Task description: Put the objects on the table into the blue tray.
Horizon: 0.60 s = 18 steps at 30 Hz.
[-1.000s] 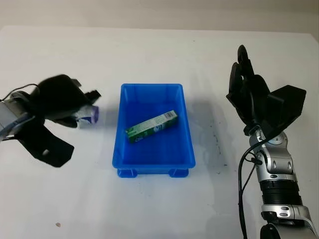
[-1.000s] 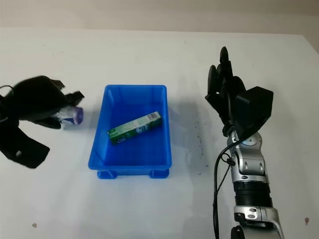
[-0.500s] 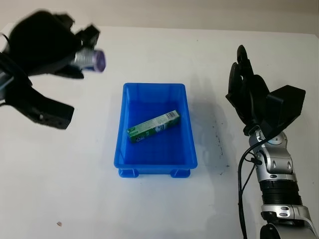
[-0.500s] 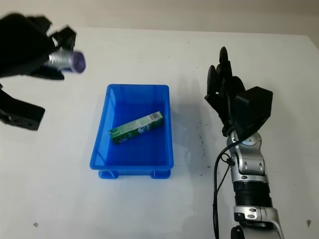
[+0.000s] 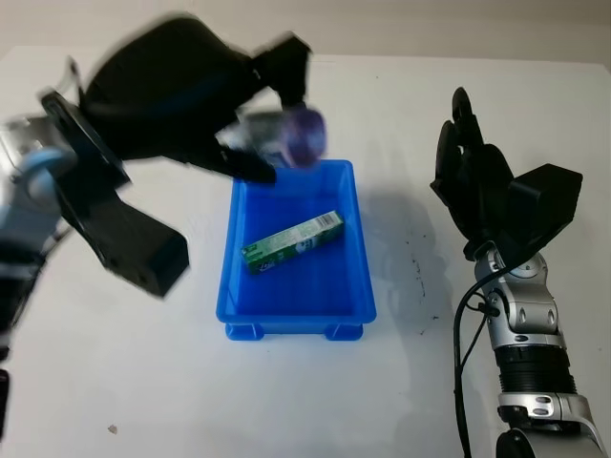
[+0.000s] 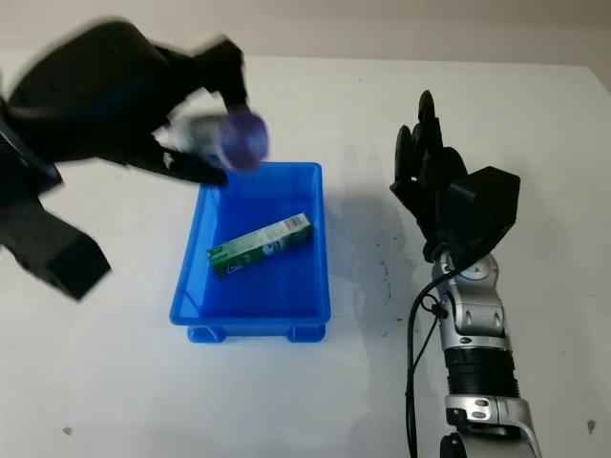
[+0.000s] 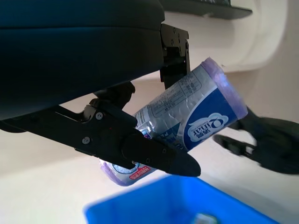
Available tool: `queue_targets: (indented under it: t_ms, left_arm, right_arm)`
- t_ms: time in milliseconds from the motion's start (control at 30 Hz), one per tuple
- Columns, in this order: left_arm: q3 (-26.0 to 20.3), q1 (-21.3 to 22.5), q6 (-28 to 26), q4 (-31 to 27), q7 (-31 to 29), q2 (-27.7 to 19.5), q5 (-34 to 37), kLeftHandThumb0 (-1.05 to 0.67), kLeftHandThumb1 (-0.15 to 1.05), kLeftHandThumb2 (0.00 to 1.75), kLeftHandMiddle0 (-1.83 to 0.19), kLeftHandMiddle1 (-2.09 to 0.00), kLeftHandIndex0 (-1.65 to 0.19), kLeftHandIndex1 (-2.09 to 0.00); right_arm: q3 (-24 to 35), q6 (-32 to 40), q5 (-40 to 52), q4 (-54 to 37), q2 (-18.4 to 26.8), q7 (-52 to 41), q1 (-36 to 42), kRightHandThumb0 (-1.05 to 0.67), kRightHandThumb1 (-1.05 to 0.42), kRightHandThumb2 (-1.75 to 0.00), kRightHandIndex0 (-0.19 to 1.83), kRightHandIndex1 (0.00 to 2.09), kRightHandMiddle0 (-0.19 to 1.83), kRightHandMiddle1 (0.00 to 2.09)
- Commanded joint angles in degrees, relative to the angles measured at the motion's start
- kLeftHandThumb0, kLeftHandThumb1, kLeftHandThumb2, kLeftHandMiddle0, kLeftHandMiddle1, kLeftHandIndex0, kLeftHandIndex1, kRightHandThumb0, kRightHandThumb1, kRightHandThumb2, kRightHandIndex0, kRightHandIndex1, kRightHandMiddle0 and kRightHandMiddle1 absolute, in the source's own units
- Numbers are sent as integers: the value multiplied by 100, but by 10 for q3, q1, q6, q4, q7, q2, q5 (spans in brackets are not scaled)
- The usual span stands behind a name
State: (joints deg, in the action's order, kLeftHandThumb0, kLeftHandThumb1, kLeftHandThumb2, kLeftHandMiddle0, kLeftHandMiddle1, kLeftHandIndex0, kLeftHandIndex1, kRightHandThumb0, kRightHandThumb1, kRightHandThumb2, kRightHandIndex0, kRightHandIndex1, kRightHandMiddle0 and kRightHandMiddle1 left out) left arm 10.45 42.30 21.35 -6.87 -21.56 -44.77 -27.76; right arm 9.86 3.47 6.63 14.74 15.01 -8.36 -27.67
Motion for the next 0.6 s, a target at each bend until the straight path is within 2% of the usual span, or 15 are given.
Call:
queue_targets:
  t_ms: [0, 67, 233, 400, 467, 533, 567]
  left_arm:
    - [0, -7, -15, -28, -22, 9, 1, -37, 105, 13, -85, -209, -59, -209]
    - [4, -12, -21, -35, -38, 16, -4, -37, 105, 12, -88, -209, -58, -209]
    - [10, -27, -12, -27, -65, 25, 1, -39, 105, 19, -95, -209, -71, -209]
    - [6, -32, -6, -18, -74, 35, 8, -41, 105, 19, -87, -209, -64, -209]
    - [3, -36, -9, -17, -82, 39, 25, -40, 105, 17, -73, -209, -52, -208]
    - [2, -37, -27, -21, -113, 36, 52, -39, 105, 17, -47, -206, -26, -202]
    - [3, -35, -35, -24, -132, 32, 63, -40, 105, 21, -24, -181, -2, -174]
  right_arm:
    - [1, 2, 1, -13, 1, 0, 6, -81, -105, -72, -19, 0, -19, 0]
    - [1, -1, 1, -13, 1, 0, 6, -81, -105, -72, -19, 0, -19, 0]
    - [2, 2, 2, -12, 1, -1, 5, -80, -105, -73, -19, 0, -19, 0]
    - [1, 2, 0, -13, 1, 0, 5, -80, -105, -72, -19, 0, -19, 0]
    - [0, 5, 0, -15, 1, 2, 5, -80, -105, -72, -19, 0, -19, 0]
    - [1, 5, 0, -14, 0, 2, 5, -80, -105, -73, -19, 0, -19, 0]
    - [1, 4, 0, -15, 0, 2, 5, -80, -105, -73, -19, 0, -19, 0]
